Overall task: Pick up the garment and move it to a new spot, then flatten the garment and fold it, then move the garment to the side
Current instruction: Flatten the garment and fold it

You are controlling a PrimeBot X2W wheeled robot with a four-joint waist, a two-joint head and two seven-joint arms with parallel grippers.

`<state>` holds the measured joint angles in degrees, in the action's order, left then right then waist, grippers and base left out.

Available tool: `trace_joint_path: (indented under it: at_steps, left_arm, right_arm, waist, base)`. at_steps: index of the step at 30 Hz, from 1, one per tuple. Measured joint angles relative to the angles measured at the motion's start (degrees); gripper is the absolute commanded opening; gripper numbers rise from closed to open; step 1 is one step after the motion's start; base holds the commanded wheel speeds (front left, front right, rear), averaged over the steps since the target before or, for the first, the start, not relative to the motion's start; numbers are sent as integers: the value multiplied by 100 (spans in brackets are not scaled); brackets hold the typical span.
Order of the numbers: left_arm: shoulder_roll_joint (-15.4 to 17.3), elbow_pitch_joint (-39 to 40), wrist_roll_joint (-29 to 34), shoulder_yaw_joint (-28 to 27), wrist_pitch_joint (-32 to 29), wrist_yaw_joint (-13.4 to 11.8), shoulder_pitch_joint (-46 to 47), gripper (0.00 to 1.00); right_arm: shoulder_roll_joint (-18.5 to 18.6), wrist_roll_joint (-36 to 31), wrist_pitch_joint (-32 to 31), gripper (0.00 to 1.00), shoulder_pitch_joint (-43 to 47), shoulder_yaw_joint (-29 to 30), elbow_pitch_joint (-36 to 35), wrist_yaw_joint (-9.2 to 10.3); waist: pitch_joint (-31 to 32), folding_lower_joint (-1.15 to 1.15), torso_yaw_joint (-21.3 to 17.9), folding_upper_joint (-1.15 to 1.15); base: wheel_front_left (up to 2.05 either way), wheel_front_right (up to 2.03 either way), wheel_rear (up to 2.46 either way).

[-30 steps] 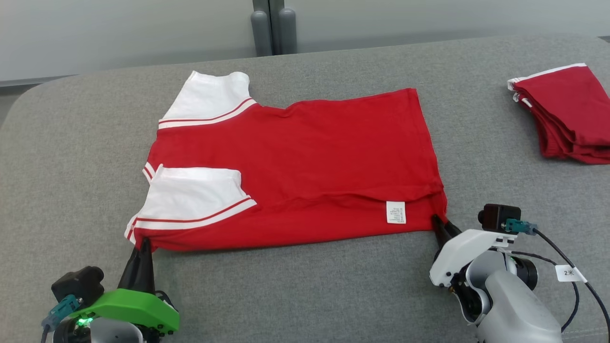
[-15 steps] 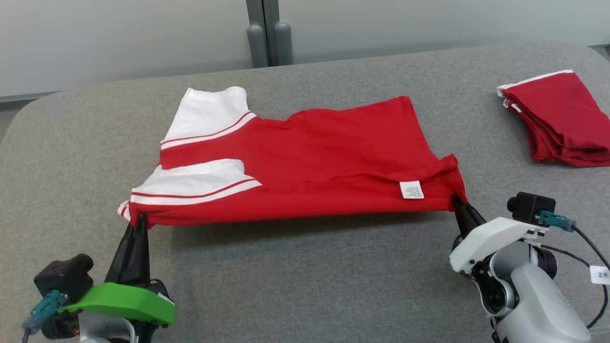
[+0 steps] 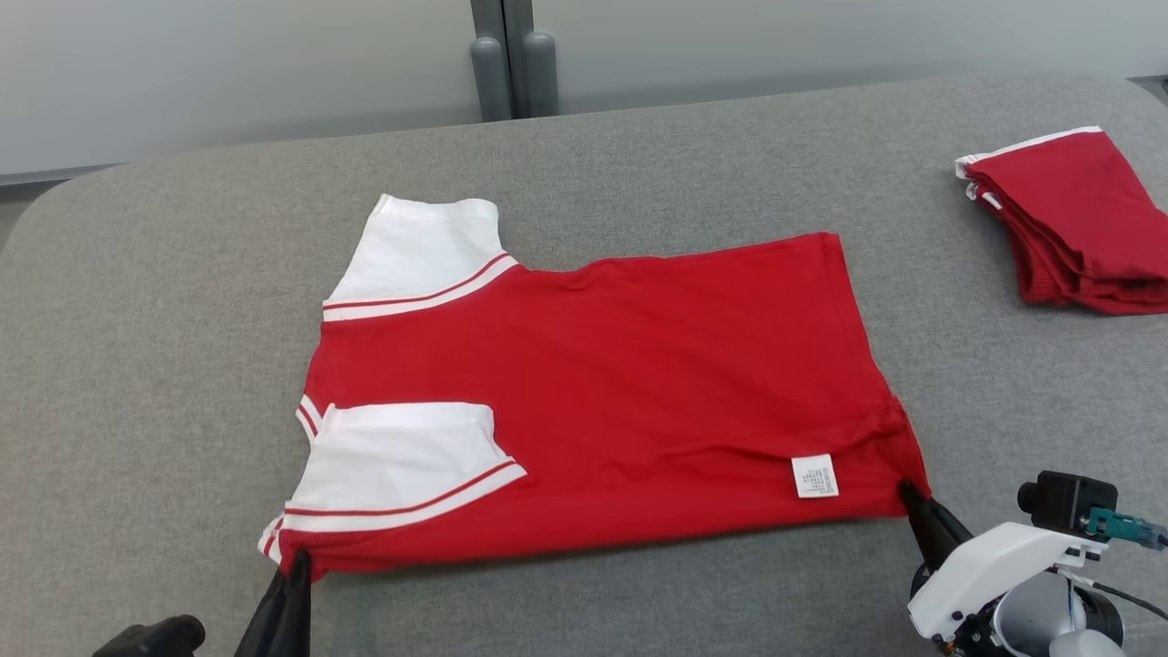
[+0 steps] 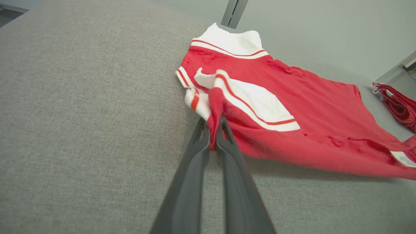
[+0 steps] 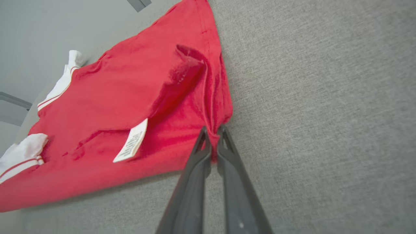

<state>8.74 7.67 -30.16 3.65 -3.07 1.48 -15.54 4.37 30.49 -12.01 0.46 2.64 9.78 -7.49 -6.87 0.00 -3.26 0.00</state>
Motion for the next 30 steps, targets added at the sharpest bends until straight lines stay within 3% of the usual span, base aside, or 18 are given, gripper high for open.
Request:
trace_joint_path:
  at_steps: [5, 6, 7, 8, 9, 10, 11, 12, 13, 23, 30]
  left_arm:
    - [-65, -266, -112, 27, -38, -27, -49, 0]
    - [-68, -343, -114, 36, -38, -29, -38, 0]
    - [-77, -446, -130, 40, -36, -30, -30, 0]
    - [-88, -534, -138, 44, -14, -29, -20, 0]
    - [-94, -609, -151, 43, 8, -29, -8, 12]
    - [-99, -670, -157, 42, 12, -27, 13, 27]
    - [-97, -715, -157, 35, 24, -25, 35, 44]
    - [-90, -755, -157, 22, 70, -23, 45, 84]
    - [-78, -782, -157, 10, 77, -23, 49, 100]
    - [179, -825, -66, -133, 213, -32, 470, 100]
    - [609, -969, 305, -3, -2, 14, 1723, 100]
  right_arm:
    - [-90, -36, -132, 0, 219, 149, -186, 0]
    - [-105, -40, -153, 10, 225, 164, -188, 0]
    - [-118, -44, -153, 38, 232, 175, -186, 0]
    - [-130, -57, -153, 56, 241, 193, -178, 0]
    - [-135, -67, -153, 87, 247, 204, -171, -1]
    - [-138, -80, -153, 100, 255, 222, -163, -1]
    - [-141, -90, -152, 100, 263, 242, -155, -1]
    - [-143, -97, -143, 100, 270, 259, -148, 0]
    - [-142, -109, -129, 100, 276, 283, -137, 1]
    - [-144, -322, 129, 100, 188, 388, -355, 1]
    - [-146, -561, 328, 100, -284, 171, -657, 1]
  waist:
    - [-41, 0, -4, 0]
    - [-45, 0, -9, 0]
    - [-52, 0, -19, 0]
    - [-58, 0, -31, 0]
    - [-63, 0, -41, 0]
    - [-71, 0, -53, 0]
    - [-79, 0, -65, 0]
    - [-90, 0, -76, 0]
    - [-98, 0, -84, 0]
    - [-200, 0, -189, 0]
    - [-377, 0, -278, 0]
  base:
    - [0, 0, 0]
    - [0, 0, 0]
    - [0, 0, 0]
    - [0, 0, 0]
    - [0, 0, 0]
    - [0, 0, 0]
    - [0, 0, 0]
    - [0, 0, 0]
    - [0, 0, 0]
    - [0, 0, 0]
    - [0, 0, 0]
